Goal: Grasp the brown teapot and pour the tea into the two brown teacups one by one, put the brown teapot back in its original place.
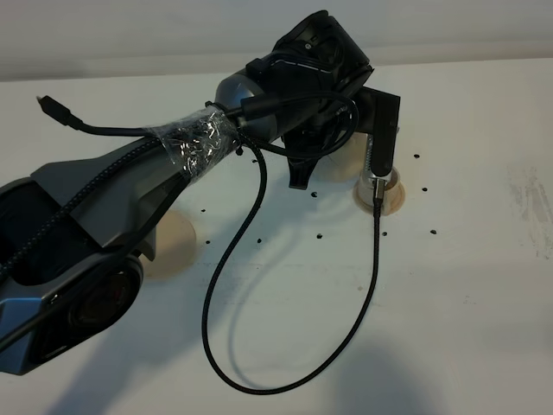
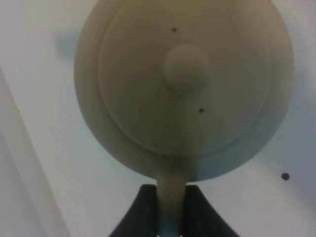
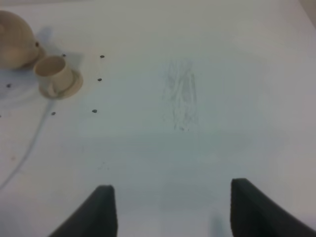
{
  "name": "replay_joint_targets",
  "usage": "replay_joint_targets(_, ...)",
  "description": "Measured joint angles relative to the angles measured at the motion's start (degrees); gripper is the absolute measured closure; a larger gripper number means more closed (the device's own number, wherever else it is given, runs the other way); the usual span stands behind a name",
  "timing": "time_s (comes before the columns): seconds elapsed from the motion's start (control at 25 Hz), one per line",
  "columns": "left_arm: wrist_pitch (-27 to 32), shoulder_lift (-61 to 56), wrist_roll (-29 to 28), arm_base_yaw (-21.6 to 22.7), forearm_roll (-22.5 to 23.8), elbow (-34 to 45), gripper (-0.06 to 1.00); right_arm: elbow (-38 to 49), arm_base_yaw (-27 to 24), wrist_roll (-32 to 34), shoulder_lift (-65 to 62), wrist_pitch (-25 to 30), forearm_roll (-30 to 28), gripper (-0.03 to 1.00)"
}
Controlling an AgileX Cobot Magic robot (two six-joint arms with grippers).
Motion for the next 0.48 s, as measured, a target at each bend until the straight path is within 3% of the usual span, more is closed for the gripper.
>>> replay_joint_targets(0.48,0.05,0.11,0.05,-0.02,1.3,0.0,0.94,0.0,0.0,0.0,0.0,0.0,0.0,0.48)
